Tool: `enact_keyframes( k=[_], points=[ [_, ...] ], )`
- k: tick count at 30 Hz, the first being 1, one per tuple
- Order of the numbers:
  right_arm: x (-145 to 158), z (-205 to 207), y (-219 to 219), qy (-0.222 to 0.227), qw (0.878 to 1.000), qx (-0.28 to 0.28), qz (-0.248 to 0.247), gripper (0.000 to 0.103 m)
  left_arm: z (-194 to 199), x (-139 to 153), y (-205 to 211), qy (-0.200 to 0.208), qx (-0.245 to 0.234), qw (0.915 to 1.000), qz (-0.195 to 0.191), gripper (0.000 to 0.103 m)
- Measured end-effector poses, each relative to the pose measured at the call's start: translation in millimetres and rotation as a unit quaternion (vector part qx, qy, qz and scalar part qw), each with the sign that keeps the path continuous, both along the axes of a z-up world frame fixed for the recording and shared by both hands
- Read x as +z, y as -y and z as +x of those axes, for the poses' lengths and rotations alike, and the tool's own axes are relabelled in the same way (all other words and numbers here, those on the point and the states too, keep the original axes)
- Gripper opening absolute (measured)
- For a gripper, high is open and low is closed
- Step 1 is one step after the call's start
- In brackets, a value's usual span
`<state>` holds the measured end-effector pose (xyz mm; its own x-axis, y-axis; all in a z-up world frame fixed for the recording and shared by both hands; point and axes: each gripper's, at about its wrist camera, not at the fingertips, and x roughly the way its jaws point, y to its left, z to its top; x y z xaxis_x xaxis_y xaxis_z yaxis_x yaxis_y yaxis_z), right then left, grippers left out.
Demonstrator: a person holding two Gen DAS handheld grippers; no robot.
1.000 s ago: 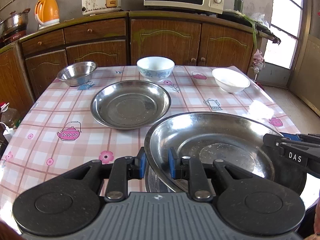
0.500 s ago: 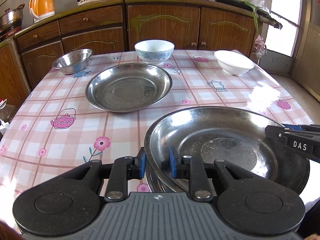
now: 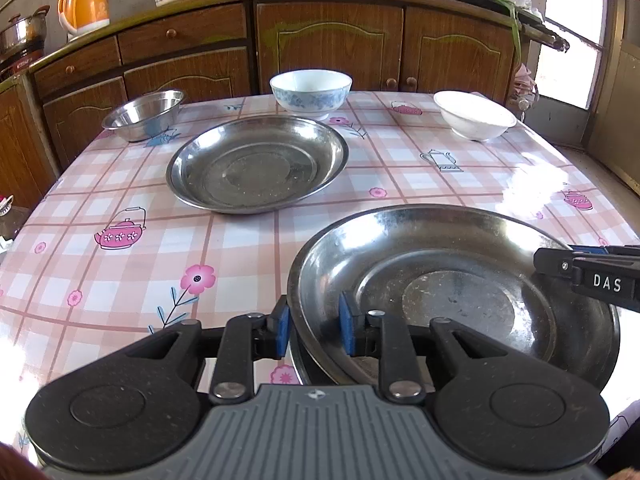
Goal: Organize plates and bowls
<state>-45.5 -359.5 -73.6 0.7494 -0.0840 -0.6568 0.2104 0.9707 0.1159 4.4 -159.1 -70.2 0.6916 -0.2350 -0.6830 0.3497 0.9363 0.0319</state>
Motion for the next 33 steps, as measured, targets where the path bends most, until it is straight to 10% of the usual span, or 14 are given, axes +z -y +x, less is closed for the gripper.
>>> enact_keyframes(
  k=[33],
  points=[
    [-8.6,0.5,4.1,-0.025,1.000,-0.008,0.006,0.033,-7.4,-7.6,8.0,0.015,-0.015,0.9994,0.028,0.047]
  ],
)
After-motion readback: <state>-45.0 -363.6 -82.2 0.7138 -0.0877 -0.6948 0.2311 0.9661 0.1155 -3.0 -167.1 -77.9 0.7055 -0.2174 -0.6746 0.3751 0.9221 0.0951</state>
